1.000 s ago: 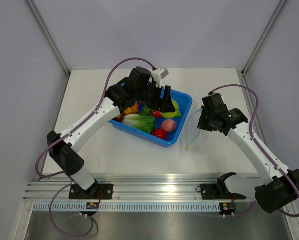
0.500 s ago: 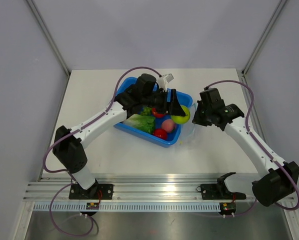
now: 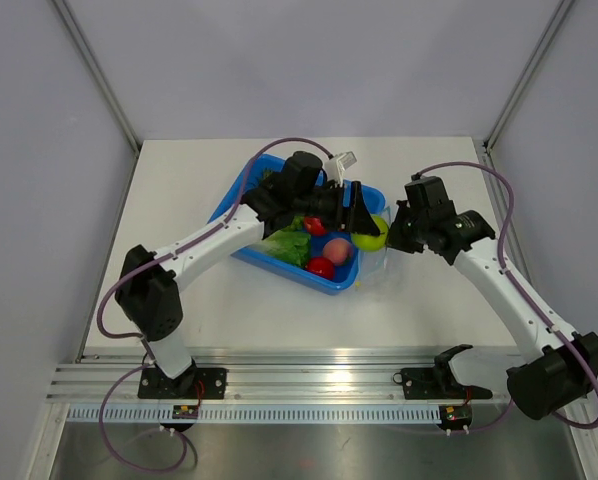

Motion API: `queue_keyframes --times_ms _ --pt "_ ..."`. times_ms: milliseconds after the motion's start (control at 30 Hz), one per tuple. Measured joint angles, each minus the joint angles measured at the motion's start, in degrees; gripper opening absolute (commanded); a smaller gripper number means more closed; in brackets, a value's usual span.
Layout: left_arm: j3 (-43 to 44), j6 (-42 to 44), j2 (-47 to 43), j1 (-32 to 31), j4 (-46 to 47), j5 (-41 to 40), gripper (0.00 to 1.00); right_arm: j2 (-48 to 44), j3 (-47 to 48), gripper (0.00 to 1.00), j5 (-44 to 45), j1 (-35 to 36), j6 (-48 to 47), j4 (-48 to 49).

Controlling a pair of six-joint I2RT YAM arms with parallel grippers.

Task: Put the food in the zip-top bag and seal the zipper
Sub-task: Place the fake fruit in the zipper food storage bag.

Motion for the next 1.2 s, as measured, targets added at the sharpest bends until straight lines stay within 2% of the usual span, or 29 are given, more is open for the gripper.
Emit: queue_keyframes --times_ms 433,767,967,1200 --pt "0.2 1.31 2.27 -0.87 -4.17 -4.48 0.0 -5.01 -0.59 0.0 -2.03 -0.13 2.03 -2.01" --pt "5.9 4.48 7.56 -2.99 -12.09 -10.12 0.0 -6.38 -3.26 0.0 -5.46 -0.28 5.09 0.46" --pt "11.87 9.49 9.14 -5.27 -19.21 -16.31 0.0 -6.4 -3.78 0.0 -5.35 -0.28 5.51 0.57" --pt "13.92 12.96 9.29 -7.17 -23.76 -23.47 0.0 -6.88 -3.78 0.0 -5.79 -0.26 6.19 1.01"
